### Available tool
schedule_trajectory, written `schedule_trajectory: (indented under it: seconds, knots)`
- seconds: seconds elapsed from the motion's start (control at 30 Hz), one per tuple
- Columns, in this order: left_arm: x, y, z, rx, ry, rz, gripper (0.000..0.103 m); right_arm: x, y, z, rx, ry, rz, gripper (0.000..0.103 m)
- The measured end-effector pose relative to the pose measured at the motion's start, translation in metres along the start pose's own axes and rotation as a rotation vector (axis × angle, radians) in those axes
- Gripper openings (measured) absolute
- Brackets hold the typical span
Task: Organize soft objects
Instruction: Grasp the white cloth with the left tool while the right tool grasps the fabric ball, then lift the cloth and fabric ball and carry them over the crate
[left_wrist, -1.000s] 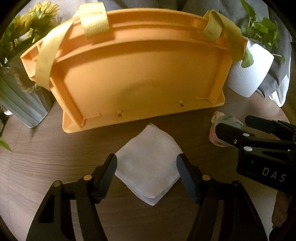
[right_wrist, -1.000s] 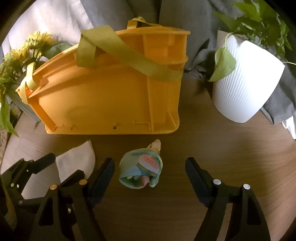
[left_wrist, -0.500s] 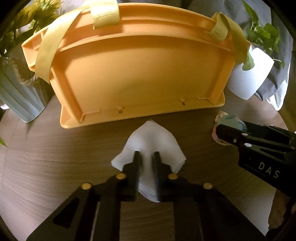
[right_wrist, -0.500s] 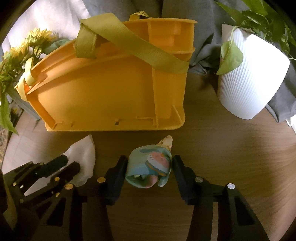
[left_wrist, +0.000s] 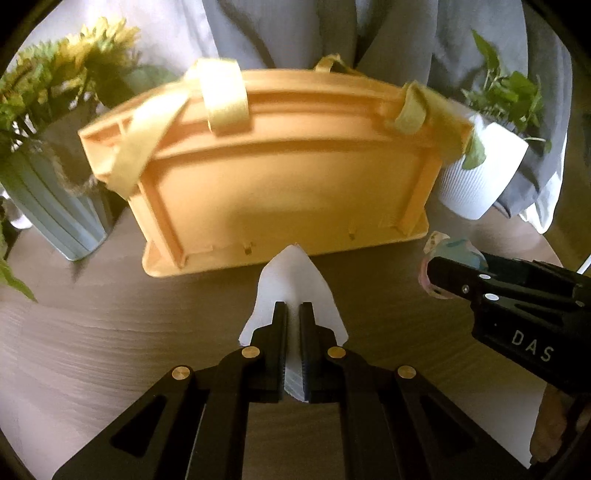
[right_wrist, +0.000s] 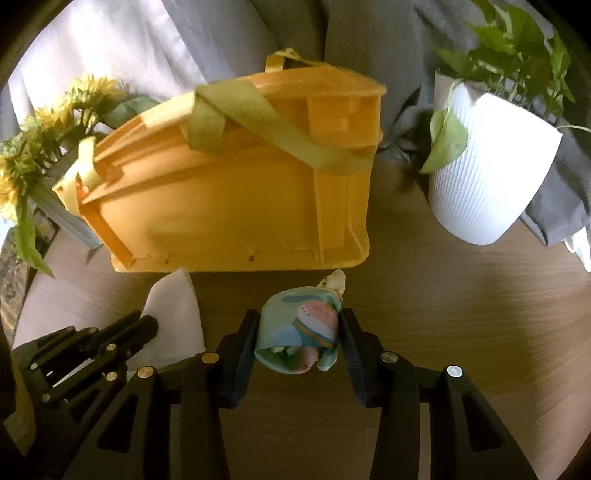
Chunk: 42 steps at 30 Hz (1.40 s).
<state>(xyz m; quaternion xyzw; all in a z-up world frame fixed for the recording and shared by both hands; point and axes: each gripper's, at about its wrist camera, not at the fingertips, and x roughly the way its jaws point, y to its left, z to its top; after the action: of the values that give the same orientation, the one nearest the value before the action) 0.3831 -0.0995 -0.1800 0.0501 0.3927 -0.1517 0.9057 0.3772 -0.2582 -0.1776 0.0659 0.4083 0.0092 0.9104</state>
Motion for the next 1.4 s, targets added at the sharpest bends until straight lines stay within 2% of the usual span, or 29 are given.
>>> schedule_trajectory:
  seconds: [0.6, 1.07, 1.4]
  knots:
    - [-0.08, -0.004, 0.006, 0.0, -0.181, 0.025, 0.008, -0.072, 0.017, 0.001, -0.012, -0.124, 0.024, 0.044]
    - [-0.141, -0.002, 0.008, -0.02, -0.293, 0.033, 0.008, -0.124, 0.028, -0.001, -0.02, -0.224, 0.048, 0.044]
    - [-0.173, 0.001, 0.023, -0.03, -0.384, 0.04, 0.008, -0.154, 0.038, 0.014, -0.04, -0.332, 0.068, 0.044]
